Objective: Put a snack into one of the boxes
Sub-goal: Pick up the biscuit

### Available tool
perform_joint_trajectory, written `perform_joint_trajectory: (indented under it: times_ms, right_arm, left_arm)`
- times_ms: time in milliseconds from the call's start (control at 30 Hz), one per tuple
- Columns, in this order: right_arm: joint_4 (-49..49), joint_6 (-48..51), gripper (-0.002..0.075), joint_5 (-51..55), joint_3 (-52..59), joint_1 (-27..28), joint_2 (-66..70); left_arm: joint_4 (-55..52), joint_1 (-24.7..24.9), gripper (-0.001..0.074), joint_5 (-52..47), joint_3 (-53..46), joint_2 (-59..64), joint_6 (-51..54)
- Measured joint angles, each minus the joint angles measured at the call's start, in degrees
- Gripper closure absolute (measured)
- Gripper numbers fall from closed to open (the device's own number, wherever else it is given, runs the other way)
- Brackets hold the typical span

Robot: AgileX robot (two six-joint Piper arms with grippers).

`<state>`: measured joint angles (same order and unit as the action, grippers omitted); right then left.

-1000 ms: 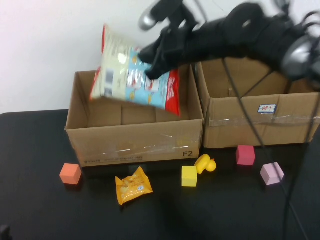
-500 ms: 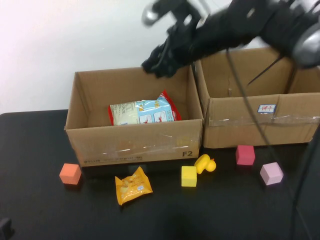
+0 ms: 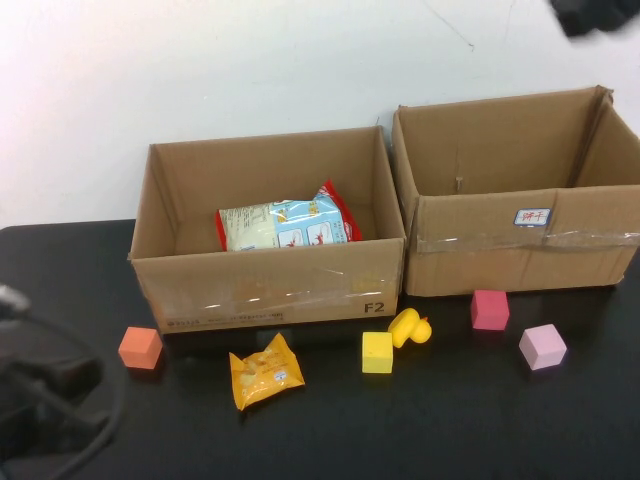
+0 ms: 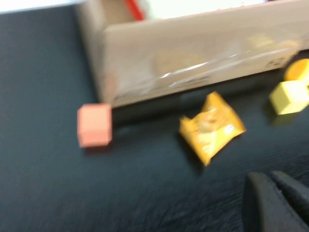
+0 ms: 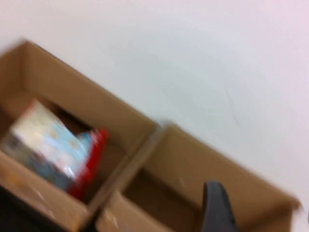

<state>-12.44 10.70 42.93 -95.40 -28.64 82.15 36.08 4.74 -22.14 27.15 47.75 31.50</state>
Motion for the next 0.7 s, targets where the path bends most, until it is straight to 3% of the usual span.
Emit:
perform_joint_trajectory:
  times_ms: [100, 233, 333, 467, 533, 600, 700]
  right_arm:
    - [-3.0, -6.0, 0.0342, 0.1, 8.7, 0.0, -4.8]
    - [-3.1, -11.4, 0.0342, -0.6, 20.4, 0.0, -8.6]
    - [-2.5, -12.4, 0.0342, -1.6, 29.2, 0.0, -11.6]
    - [0.6, -13.1, 0.0342, -2.8, 38.7, 0.0, -16.9]
    - [2.8, -13.3, 0.0342, -3.3, 43.4, 0.0, -20.1]
    - [4.4, -13.3, 0.0342, -3.5, 47.7, 0.0, -23.1]
    - [5.8, -13.3, 0.0342, -3.5, 52.6, 0.0, -28.2]
  left_arm:
    - [5.0, 2.7, 0.0737, 0.9, 2.7, 5.3, 8.1]
    - [6.2, 7.9, 0.0709, 2.0, 5.8, 12.7, 11.0]
    - [6.2, 11.8, 0.0581, 2.2, 8.4, 19.3, 11.7]
    - [3.0, 16.6, 0.0273, 3.6, 11.8, 27.7, 13.1]
    - [1.2, 18.1, 0.0156, 5.2, 13.4, 31.8, 13.3]
    - [0.5, 19.2, 0.0111, 7.4, 15.4, 36.2, 13.5]
    - [0.1, 19.9, 0.0105, 9.6, 18.6, 42.7, 13.5]
